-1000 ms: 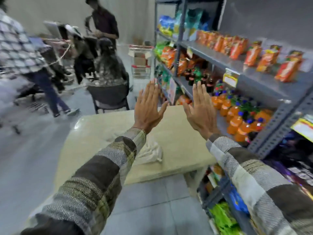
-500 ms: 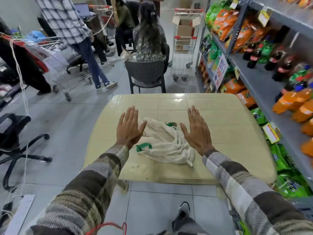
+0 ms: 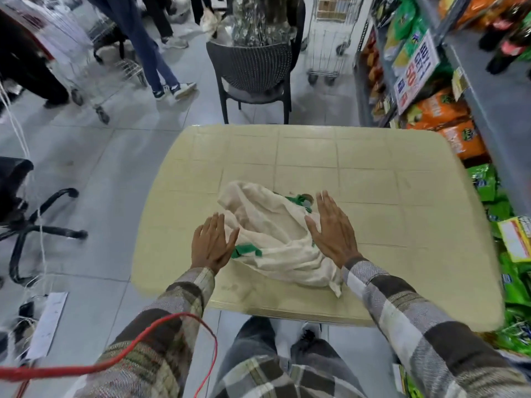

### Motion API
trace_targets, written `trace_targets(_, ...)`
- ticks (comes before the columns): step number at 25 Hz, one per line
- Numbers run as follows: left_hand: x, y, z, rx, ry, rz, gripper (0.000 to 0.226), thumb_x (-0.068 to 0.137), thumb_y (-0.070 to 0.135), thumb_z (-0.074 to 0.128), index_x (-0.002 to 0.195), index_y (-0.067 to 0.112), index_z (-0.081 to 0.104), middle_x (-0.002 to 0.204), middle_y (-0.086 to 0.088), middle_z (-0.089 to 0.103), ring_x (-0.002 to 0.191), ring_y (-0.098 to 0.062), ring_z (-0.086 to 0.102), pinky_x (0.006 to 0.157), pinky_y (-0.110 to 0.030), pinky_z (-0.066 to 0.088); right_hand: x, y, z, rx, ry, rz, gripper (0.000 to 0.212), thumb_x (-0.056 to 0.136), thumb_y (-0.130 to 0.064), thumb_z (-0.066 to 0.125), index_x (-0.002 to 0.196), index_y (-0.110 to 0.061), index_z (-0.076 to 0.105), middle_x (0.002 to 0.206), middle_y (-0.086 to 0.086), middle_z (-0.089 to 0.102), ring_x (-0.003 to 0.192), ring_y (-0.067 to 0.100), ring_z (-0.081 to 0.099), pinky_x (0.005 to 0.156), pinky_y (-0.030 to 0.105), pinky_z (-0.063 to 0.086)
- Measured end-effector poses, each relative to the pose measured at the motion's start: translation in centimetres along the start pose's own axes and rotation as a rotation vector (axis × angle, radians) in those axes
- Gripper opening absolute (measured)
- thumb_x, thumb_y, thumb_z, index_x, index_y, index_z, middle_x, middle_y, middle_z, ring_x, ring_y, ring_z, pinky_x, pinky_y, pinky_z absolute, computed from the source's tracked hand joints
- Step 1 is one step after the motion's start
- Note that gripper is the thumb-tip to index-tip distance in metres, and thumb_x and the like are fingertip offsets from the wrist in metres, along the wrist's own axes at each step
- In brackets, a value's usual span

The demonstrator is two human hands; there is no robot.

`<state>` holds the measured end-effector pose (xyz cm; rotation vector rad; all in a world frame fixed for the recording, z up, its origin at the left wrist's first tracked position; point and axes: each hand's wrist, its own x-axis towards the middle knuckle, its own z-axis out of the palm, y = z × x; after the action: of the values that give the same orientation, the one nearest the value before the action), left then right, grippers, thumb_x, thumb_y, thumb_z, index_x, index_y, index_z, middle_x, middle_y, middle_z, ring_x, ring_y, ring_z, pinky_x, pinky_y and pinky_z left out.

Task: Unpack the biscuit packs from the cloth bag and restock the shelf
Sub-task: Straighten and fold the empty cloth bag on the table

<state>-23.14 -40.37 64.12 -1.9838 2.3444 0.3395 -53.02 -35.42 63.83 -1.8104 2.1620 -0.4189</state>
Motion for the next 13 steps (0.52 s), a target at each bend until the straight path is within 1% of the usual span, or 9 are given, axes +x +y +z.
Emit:
trace_targets(3,1.9,-1.1,1.6,-0.042,-0.043,-0.011,0.067,0.100,0.054,0.031,0.152,0.012,0.028,0.159,-0.008,0.030,0.144,-0.024,0.034,0.114,-0.039,0.030,2.2,-0.4,1.9,-0.039,-0.045,0.028,0.067,0.101,-0.045,0.038,0.157,-0.017,0.015,0.165,0.005,0.016,0.152,0.018,0.019,0.121,0.039,0.027)
trace_targets(5,3.1,-1.4,2.4,-0.158,-0.086,-0.138,0.070,0.096,0.056,0.039,0.149,0.010,0.030,0.155,-0.011,0.034,0.137,-0.031,0.040,0.107,-0.045,0.039,4.1,-0.6,3.3,-0.032,-0.096,0.044,0.063,0.100,-0.037,0.044,0.155,-0.015,0.023,0.163,0.006,0.023,0.149,0.022,0.026,0.117,0.041,0.033)
trace_targets(6,3.4,-1.3,3.1,-0.281,-0.090,-0.279,0.073,0.092,0.057,0.048,0.144,0.007,0.034,0.148,-0.013,0.039,0.131,-0.034,0.044,0.102,-0.046,0.043,5.2,-0.6,3.8,-0.020,-0.136,0.029,0.061,0.098,-0.032,0.047,0.153,-0.015,0.026,0.161,0.007,0.028,0.147,0.024,0.030,0.115,0.042,0.035)
trace_targets(7,3.6,-0.9,3.6,-0.474,-0.107,-0.473,0.077,0.087,0.057,0.057,0.139,0.004,0.038,0.141,-0.016,0.043,0.126,-0.037,0.048,0.099,-0.046,0.046,6.4,-0.7,4.3,0.001,-0.182,0.008,0.060,0.097,-0.028,0.049,0.152,-0.014,0.029,0.159,0.007,0.031,0.145,0.026,0.033,0.115,0.041,0.035)
trace_targets(9,3.6,0.3,4.5,-0.997,-0.222,-0.875,0.077,0.078,0.055,0.071,0.127,0.001,0.048,0.126,-0.016,0.056,0.112,-0.036,0.059,0.090,-0.042,0.053,8.7,-1.2,4.6,0.037,-0.276,-0.022,0.062,0.098,-0.027,0.050,0.153,-0.014,0.026,0.158,0.010,0.031,0.145,0.027,0.032,0.116,0.039,0.029)
trace_targets(10,3.4,1.0,4.9,-1.206,-0.319,-0.981,0.071,0.077,0.054,0.074,0.123,0.003,0.054,0.117,-0.013,0.062,0.103,-0.033,0.064,0.080,-0.038,0.056,9.9,-1.6,4.8,0.032,-0.314,-0.032,0.065,0.098,-0.028,0.051,0.155,-0.014,0.023,0.158,0.011,0.033,0.144,0.028,0.032,0.117,0.039,0.027)
trace_targets(11,3.1,1.6,5.3,-1.333,-0.406,-1.002,0.061,0.078,0.050,0.074,0.118,0.006,0.058,0.108,-0.009,0.066,0.093,-0.028,0.066,0.069,-0.032,0.056,10.9,-2.0,5.1,0.004,-0.357,-0.037,0.068,0.098,-0.030,0.052,0.156,-0.014,0.019,0.155,0.013,0.037,0.142,0.029,0.035,0.115,0.039,0.027)
trace_targets(12,2.9,2.0,5.8,-1.374,-0.439,-0.982,0.051,0.081,0.041,0.074,0.117,0.009,0.059,0.103,-0.006,0.068,0.086,-0.023,0.066,0.063,-0.029,0.054,11.8,-2.3,5.3,-0.032,-0.416,-0.029,0.072,0.097,-0.031,0.052,0.156,-0.014,0.016,0.150,0.014,0.044,0.137,0.030,0.041,0.113,0.041,0.028)
trace_targets(13,3.0,2.4,6.3,-1.359,-0.410,-0.963,0.041,0.084,0.030,0.071,0.118,0.011,0.058,0.105,-0.006,0.068,0.087,-0.023,0.066,0.064,-0.030,0.055,12.5,-2.5,5.6,-0.057,-0.491,-0.002,0.073,0.096,-0.033,0.053,0.156,-0.015,0.014,0.145,0.015,0.049,0.133,0.032,0.045,0.112,0.044,0.028)
